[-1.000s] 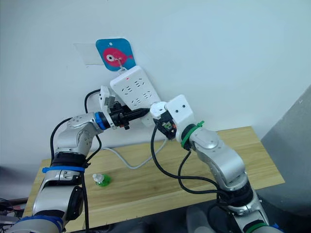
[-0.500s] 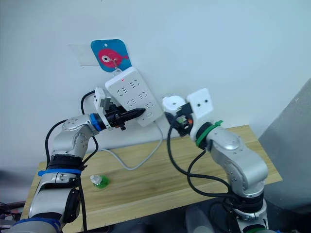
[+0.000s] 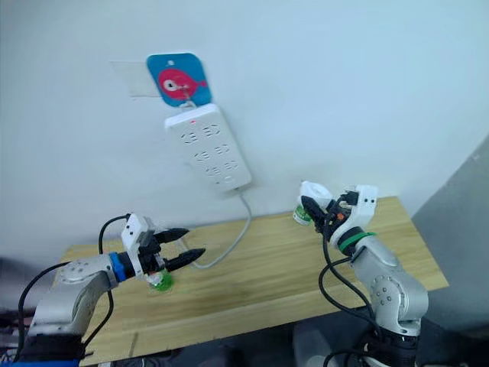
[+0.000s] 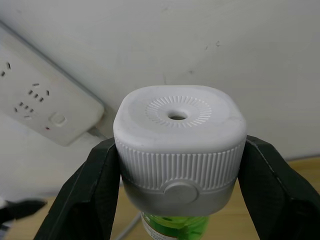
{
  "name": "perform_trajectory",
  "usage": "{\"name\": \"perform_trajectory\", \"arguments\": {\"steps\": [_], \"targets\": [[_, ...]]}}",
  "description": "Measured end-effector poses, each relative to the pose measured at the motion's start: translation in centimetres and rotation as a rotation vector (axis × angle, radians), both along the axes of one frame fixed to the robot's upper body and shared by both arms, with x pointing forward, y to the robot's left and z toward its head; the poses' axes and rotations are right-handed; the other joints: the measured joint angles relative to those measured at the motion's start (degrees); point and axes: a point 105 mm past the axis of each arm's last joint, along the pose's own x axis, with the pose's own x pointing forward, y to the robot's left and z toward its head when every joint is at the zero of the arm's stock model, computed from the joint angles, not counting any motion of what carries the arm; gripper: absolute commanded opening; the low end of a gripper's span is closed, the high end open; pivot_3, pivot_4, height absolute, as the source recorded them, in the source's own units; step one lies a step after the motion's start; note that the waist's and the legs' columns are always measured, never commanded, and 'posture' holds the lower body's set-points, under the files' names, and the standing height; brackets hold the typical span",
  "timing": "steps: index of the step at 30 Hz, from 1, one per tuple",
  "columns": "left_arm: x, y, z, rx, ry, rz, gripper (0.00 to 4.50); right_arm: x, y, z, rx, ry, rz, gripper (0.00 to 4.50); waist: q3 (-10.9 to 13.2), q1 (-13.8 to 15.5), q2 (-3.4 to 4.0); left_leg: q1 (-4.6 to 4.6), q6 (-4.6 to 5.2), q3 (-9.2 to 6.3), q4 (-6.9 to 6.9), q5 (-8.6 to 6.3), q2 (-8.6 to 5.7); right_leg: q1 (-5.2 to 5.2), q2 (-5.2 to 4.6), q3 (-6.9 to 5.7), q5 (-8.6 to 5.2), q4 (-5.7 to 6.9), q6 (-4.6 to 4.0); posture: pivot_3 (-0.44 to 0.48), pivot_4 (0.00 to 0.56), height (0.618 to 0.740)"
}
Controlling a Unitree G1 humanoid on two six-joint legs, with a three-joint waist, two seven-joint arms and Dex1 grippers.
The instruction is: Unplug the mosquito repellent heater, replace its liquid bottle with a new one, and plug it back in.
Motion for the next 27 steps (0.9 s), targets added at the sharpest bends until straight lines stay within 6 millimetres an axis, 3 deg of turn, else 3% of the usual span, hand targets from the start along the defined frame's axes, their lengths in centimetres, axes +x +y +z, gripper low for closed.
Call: {"name": "perform_trajectory", "arguments": {"steps": [4, 11, 21, 27], "targets": [[-1.3, -4.3, 2.7, -0.008, -0.134, -0.142, 4.46, 0.2, -0.1, -0.5, 0.161, 0.075, -0.004, 2.95, 0.3, 2.73, 0.07, 0.03, -0.02, 0.01, 0.04, 0.01, -0.12, 0.06, 0.0, -0.02, 0.03, 0.0, -0.02, -0.163, 0.194, 0.74], [2.0, -11.9, 5.5, -0.136, -0.34, -0.199, 4.46, 0.3, -0.5, -0.1, 0.476, 0.18, 0.012, 2.95, 0.47, 3.88, -0.03, 0.02, 0.0, 0.11, 0.11, 0.01, -0.2, 0.12, 0.12, -0.06, 0.09, -0.05, -0.02, -0.165, 0.205, 0.74], [3.9, -16.8, 4.5, -0.218, -0.363, -0.223, 4.46, -0.6, 0.2, 0.7, 0.649, 0.236, 0.049, 2.95, 0.61, 3.11, 0.01, -0.01, 0.08, 0.38, 0.06, -0.03, -0.13, 0.05, 0.47, 0.02, 0.06, -0.15, -0.04, -0.196, 0.205, 0.74], [4.7, -17.6, 5.0, -0.238, -0.393, -0.213, 4.46, -0.7, 1.5, 0.9, 0.676, 0.252, 0.085, 2.95, 0.62, 3.1, -0.01, 0.0, 0.09, 0.59, 0.04, -0.04, -0.13, 0.05, 0.5, -0.01, 0.06, -0.2, -0.02, -0.203, 0.199, 0.74]]}}
